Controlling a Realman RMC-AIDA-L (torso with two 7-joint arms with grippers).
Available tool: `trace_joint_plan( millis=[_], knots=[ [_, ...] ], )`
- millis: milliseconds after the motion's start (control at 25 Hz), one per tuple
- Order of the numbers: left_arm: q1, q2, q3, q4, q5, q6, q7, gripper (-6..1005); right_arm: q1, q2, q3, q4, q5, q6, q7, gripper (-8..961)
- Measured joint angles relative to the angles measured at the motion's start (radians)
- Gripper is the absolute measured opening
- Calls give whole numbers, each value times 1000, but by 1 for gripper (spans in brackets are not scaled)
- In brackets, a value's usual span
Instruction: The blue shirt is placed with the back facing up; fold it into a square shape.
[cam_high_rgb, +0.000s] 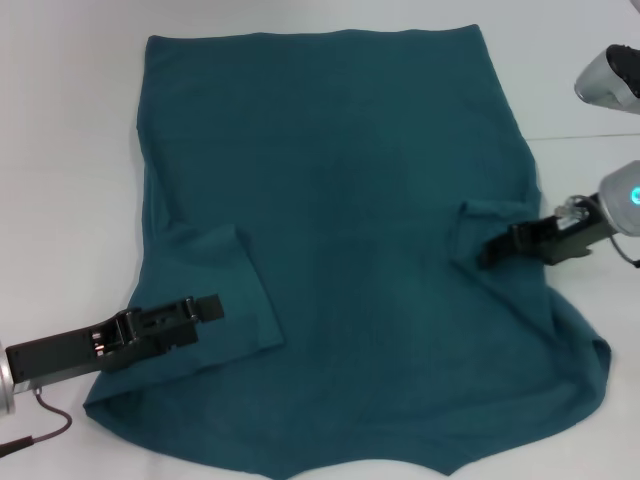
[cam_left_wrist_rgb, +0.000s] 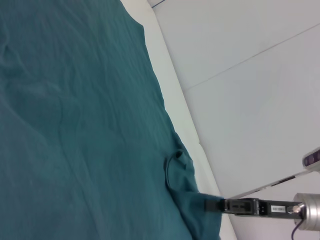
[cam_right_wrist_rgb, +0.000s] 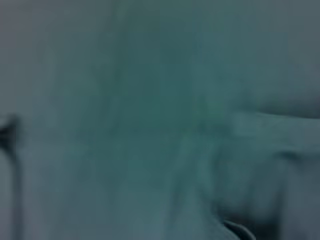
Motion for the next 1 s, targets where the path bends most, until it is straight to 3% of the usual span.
trace_joint_plan(
  millis=[240, 600, 1000],
  knots=[
    [-1, 0, 1, 0, 0, 0, -2, 907, -5, -5, 0, -8, 183, -110, -92, 719],
    [0, 5, 5, 1, 6, 3, -25, 906, -47, -39, 9, -48, 196, -186, -105, 719],
    [78, 28, -2, 114, 29, 40, -248, 906, -144, -46, 177, -114, 262, -365, -181, 719]
  ],
)
